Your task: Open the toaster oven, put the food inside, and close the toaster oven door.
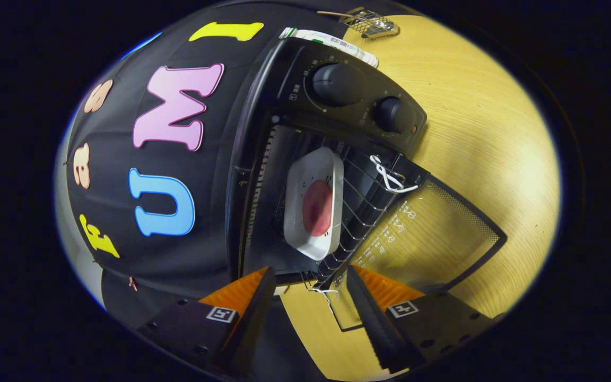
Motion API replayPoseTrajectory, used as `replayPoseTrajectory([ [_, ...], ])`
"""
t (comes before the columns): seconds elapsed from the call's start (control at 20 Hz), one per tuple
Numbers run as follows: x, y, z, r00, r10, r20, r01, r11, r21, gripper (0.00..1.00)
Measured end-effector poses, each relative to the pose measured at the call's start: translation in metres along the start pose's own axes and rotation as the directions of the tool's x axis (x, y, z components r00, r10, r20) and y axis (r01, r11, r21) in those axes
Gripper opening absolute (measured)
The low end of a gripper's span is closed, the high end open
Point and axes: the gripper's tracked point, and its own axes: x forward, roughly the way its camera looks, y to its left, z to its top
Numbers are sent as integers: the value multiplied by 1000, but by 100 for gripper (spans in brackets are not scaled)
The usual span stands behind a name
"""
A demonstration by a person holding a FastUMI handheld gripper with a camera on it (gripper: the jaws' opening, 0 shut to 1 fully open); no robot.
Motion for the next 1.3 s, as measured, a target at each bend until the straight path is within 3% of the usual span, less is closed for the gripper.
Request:
replayPoseTrajectory([
  [0.05, -3, -4, 0, 1000, -16, 11, 16, 999, -39, 99],
  [0.2, -16, -13, -8, 998, -45, 40, 51, 987, -150, 98],
  [0.35, -36, -30, -19, 992, -84, 92, 111, 931, -347, 98],
  [0.6, -48, -51, -50, 990, -129, 59, 138, 786, -603, 98],
  [0.8, -49, -83, -57, 973, -220, 73, 195, 611, -767, 99],
  [1.05, -55, -148, -56, 895, -422, 142, 322, 392, -862, 99],
  [1.2, -47, -154, -52, 879, -452, 155, 332, 346, -878, 99],
  [1.3, -38, -148, -51, 887, -434, 158, 319, 328, -889, 99],
])
